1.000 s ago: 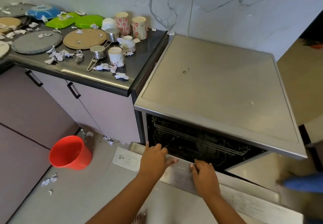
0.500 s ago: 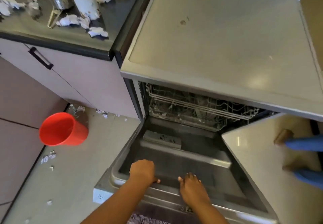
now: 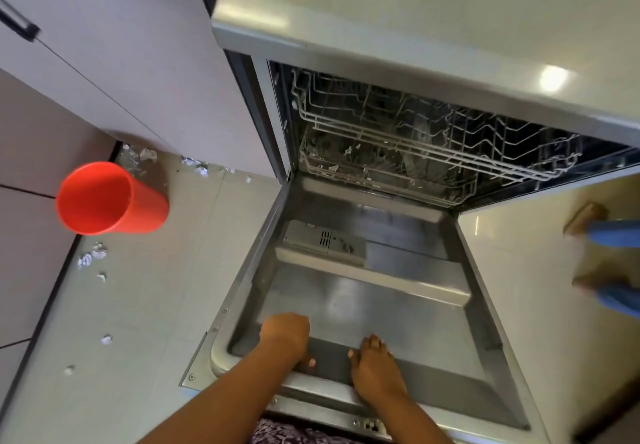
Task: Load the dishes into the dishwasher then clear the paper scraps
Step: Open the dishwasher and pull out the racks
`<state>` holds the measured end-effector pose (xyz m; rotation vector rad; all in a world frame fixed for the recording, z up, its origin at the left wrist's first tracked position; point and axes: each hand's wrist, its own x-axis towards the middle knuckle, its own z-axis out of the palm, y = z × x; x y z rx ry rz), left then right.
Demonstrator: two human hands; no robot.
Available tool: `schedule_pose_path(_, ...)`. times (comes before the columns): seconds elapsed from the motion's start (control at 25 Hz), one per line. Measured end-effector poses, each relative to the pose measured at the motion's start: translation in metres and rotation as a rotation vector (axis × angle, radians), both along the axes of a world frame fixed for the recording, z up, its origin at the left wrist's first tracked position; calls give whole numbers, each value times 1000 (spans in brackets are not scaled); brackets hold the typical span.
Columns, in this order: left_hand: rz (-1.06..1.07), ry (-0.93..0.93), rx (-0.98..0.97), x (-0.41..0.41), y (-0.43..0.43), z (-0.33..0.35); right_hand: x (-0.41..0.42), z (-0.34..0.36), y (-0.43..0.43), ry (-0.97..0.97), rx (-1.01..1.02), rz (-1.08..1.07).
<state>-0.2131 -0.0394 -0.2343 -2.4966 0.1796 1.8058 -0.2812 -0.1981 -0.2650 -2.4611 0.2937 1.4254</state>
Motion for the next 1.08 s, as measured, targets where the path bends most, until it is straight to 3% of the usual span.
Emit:
schedule_pose_path(0.24,42,96,49,-30,-10,-53,-22,-55,-6,158,81,64)
schedule_pose_path(0.4,75,57,70,-61,-15,-98,-33,-94,-16,284,143,105)
schedule_pose_path(0.68,66,38,104,-99,-10,-177,-61,-169,-11,320,151,188)
schedule_pose_path(0.88,134,32,79,-122,-3,-231,-94,-214,5,233,49,114)
schedule_pose_path(1.08,166,42,107,-148,-2,-299,-102,-259,-5,244,86,94)
